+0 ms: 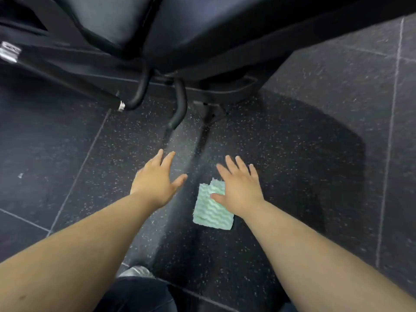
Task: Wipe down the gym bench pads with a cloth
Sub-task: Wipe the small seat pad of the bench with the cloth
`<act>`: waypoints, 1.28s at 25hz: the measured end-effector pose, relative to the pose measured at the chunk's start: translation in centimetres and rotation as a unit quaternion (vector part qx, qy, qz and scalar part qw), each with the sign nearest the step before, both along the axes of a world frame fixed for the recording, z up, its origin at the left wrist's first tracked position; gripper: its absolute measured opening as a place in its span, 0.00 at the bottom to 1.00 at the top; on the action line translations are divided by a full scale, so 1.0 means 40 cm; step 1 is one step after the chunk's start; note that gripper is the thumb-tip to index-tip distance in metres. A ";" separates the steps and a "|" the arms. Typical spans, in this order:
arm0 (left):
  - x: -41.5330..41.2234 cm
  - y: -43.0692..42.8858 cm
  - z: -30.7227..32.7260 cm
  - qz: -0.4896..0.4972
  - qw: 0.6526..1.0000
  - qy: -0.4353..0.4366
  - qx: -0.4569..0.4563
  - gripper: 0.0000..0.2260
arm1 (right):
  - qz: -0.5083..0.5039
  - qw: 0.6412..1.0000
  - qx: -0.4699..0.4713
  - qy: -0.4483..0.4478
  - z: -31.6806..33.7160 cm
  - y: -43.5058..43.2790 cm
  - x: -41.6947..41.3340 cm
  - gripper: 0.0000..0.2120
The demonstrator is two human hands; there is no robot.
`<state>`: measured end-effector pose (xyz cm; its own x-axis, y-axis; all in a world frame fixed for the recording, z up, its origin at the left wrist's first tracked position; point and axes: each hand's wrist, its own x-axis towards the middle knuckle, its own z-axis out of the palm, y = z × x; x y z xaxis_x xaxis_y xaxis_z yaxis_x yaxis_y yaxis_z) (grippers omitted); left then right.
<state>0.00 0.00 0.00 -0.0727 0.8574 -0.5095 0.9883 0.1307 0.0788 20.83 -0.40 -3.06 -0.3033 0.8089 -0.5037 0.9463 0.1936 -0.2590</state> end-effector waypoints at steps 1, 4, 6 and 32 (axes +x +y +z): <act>-0.006 0.004 -0.042 0.019 1.000 -0.018 -0.012 0.31 | 0.016 0.999 -0.028 -0.001 -0.050 -0.016 -0.017 0.38; -0.029 0.022 -0.142 0.059 0.997 -0.029 -0.029 0.25 | 0.075 0.990 -0.120 -0.006 -0.171 -0.082 -0.055 0.37; -0.030 0.028 -0.169 0.059 0.998 -0.028 -0.016 0.22 | 0.084 0.985 -0.153 -0.019 -0.213 -0.126 -0.061 0.35; -0.221 0.384 0.412 -0.014 0.947 -0.129 0.295 0.08 | -0.147 0.940 0.246 0.184 0.490 0.315 -0.309 0.24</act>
<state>-8.83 15.35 16.47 0.0165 0.9980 0.0615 0.9289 -0.0380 0.3685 8.46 12.21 16.56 -0.1110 0.9926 0.0490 0.8420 0.1201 -0.5259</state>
